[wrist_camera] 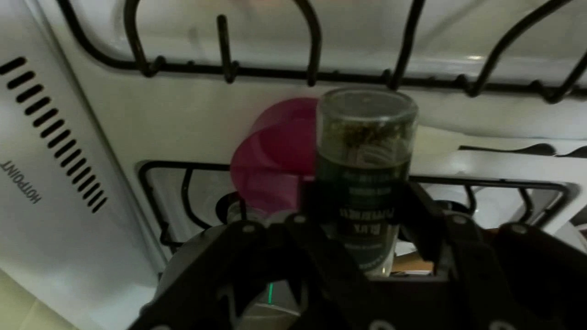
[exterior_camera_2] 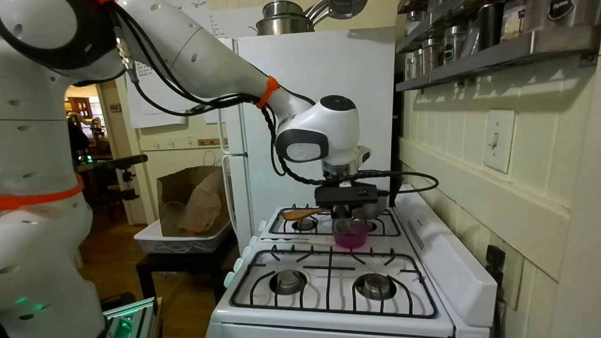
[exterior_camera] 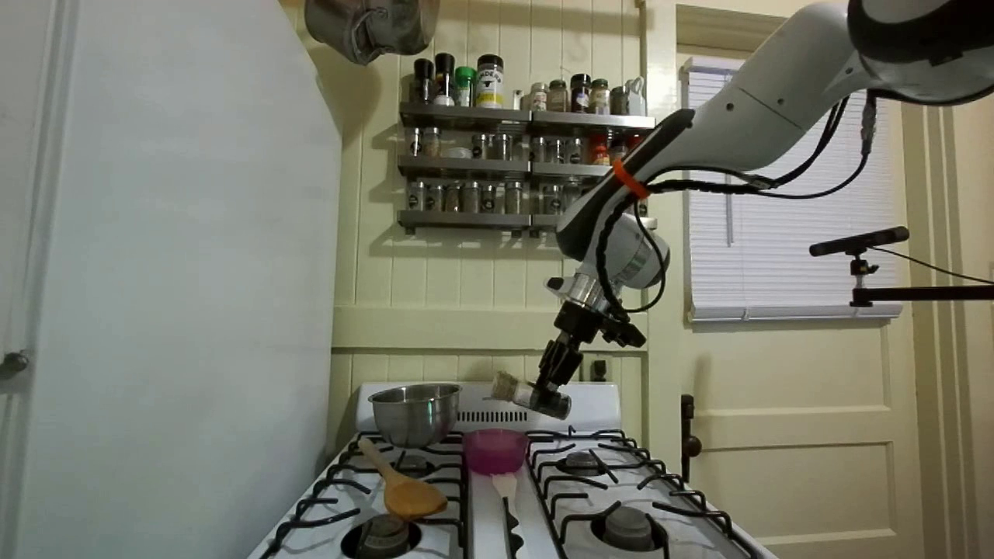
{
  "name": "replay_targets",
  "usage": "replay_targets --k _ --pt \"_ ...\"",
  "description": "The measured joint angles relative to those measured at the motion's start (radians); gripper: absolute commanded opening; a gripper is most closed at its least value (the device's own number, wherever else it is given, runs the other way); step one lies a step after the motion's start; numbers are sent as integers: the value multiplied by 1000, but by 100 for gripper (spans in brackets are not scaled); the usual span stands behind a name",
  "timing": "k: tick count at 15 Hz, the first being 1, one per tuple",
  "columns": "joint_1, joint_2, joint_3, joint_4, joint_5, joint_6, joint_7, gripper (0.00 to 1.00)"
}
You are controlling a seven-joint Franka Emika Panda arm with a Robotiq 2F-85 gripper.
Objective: Put one glass jar from the topmost shelf in the purple bowl.
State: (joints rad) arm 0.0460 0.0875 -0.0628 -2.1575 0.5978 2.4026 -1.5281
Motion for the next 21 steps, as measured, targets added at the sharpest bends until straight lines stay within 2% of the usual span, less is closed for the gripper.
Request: replay_targets --k 2,4,7,10,17,21 --pt "-12 -42 10 -8 -90 -78 52 25" --pt "-18 -68 17 -7 -125 -134 59 25" --pt "-19 -66 22 -3 -164 -147 58 25" --pt "-22 -35 23 11 -220 -124 56 25" --pt "-33 64 49 42 -303 9 58 25" --pt "-33 96 60 68 -436 12 99 25"
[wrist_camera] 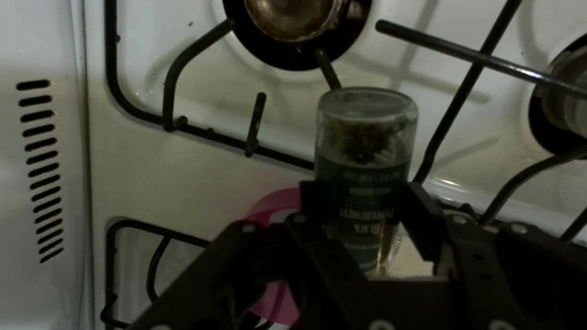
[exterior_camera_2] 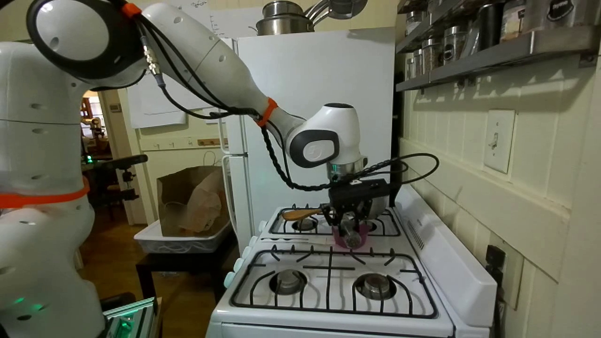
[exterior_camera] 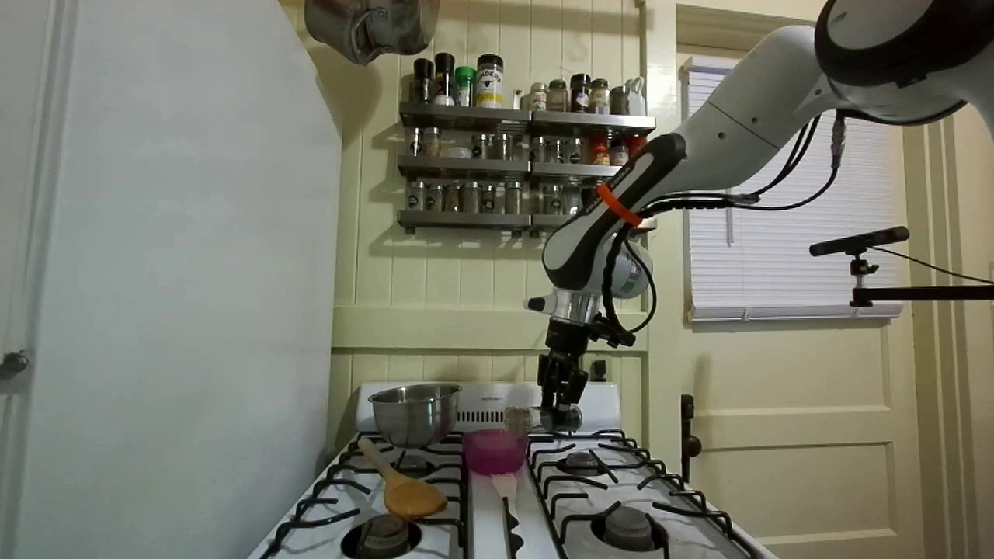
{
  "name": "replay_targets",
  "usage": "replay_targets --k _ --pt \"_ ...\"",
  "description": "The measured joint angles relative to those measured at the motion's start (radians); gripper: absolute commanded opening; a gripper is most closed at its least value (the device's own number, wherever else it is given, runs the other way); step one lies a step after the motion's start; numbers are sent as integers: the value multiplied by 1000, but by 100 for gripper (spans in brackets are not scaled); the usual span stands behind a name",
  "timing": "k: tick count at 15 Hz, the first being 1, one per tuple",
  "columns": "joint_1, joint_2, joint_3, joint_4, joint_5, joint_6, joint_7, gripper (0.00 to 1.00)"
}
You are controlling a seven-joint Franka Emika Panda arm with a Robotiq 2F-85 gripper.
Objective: Put one glass jar from the topmost shelf in the purple bowl.
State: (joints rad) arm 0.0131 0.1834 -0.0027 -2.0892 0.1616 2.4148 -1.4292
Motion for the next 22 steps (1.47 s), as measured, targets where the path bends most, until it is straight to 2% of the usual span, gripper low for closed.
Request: replay_targets --k 9,10,12,18,19,22 --pt "23 42 34 91 -335 -24 114 25" --pt "29 47 37 100 -364 -26 129 50" --pt "45 51 41 108 -416 -27 171 50" --pt "52 53 40 113 -427 -27 185 50" --pt "52 54 40 113 -427 -27 185 25" --pt "47 55 44 113 -427 -27 182 25"
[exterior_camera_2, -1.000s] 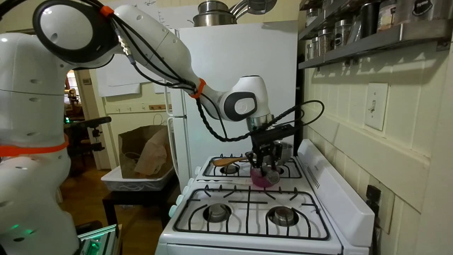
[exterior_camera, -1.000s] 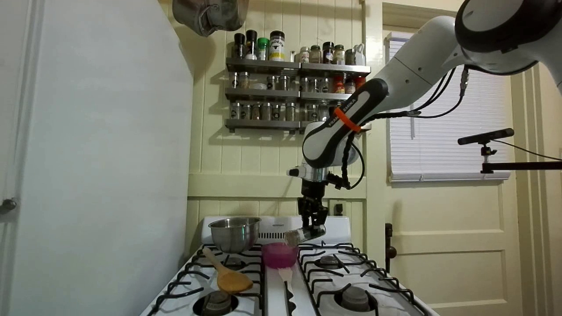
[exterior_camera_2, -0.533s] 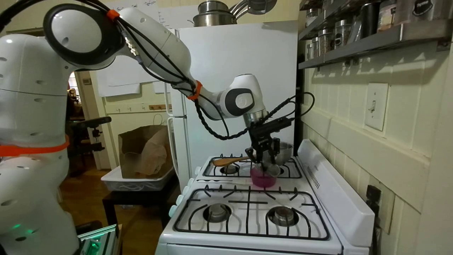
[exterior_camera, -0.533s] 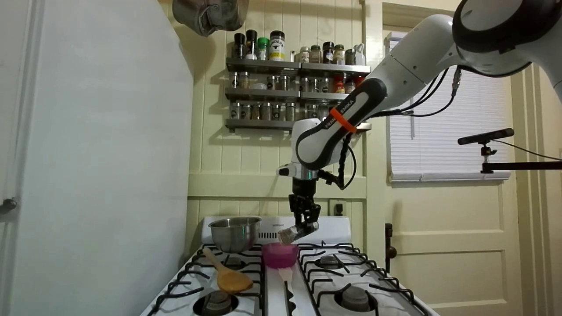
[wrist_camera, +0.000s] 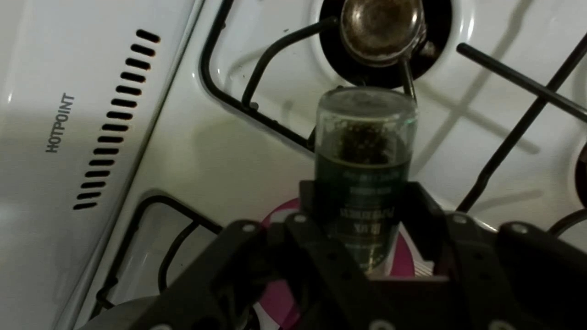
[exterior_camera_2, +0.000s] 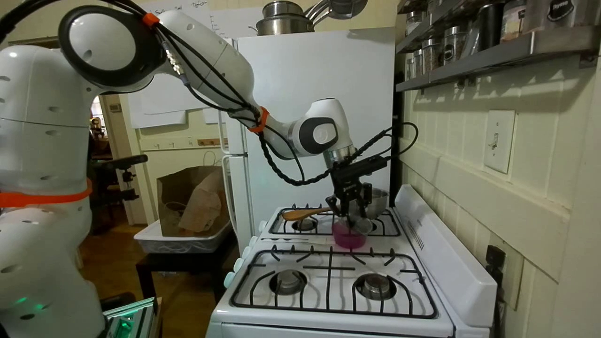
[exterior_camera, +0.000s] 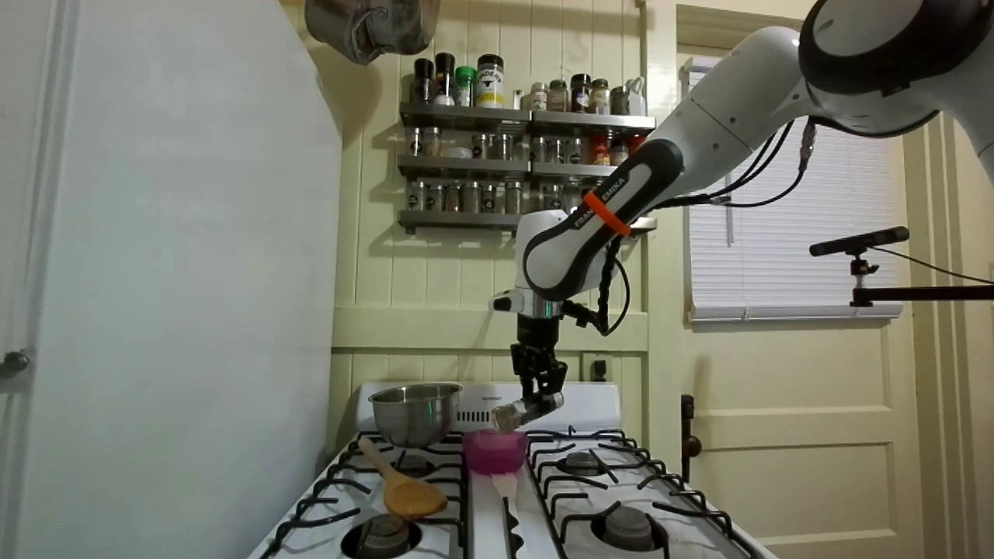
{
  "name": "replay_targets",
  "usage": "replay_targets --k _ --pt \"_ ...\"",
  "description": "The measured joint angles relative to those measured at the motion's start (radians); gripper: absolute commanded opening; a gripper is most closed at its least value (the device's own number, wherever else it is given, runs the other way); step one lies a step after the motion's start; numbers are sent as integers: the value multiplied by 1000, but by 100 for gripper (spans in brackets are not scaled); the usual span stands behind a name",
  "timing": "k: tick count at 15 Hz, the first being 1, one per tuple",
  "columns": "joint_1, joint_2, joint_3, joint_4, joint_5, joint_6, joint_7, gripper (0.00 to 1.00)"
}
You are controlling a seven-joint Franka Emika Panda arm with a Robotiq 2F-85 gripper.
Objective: Put one glass jar from the topmost shelf in the purple bowl.
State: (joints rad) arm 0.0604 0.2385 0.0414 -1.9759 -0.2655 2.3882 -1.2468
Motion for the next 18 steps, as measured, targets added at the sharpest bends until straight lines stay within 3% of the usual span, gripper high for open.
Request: replay_targets --k 4,10,18 --pt "0 0 9 36 -21 -103 -42 25" --pt "34 9 28 155 -176 -341 -58 25" --pt "107 106 37 232 -449 -363 37 25"
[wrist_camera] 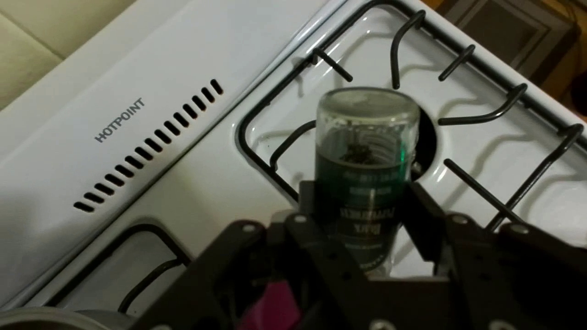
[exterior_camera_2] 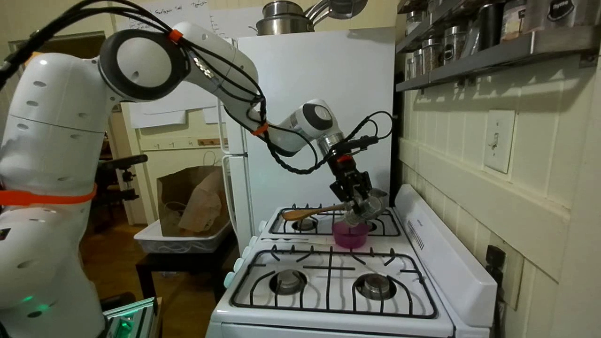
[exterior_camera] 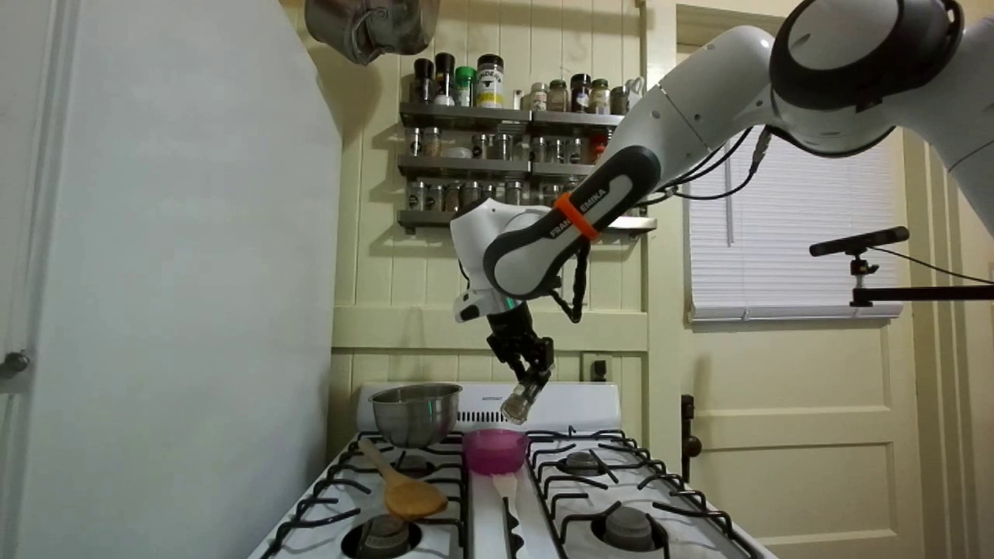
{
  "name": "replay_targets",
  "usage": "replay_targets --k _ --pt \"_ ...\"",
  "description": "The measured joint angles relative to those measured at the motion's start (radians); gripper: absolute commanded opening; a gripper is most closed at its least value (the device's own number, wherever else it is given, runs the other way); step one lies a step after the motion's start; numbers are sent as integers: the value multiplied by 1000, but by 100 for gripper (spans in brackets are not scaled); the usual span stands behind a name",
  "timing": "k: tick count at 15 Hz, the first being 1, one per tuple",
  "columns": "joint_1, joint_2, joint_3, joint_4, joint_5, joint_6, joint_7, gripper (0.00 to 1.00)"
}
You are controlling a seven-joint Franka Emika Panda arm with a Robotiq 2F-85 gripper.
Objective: Put one glass jar from the topmost shelf in the purple bowl.
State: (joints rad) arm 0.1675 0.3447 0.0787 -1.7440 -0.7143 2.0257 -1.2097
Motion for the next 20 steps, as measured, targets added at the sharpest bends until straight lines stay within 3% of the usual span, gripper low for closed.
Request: replay_targets --k 7,20 --pt "25 69 15 44 -111 0 89 25" --pt "30 141 53 68 -113 0 110 25"
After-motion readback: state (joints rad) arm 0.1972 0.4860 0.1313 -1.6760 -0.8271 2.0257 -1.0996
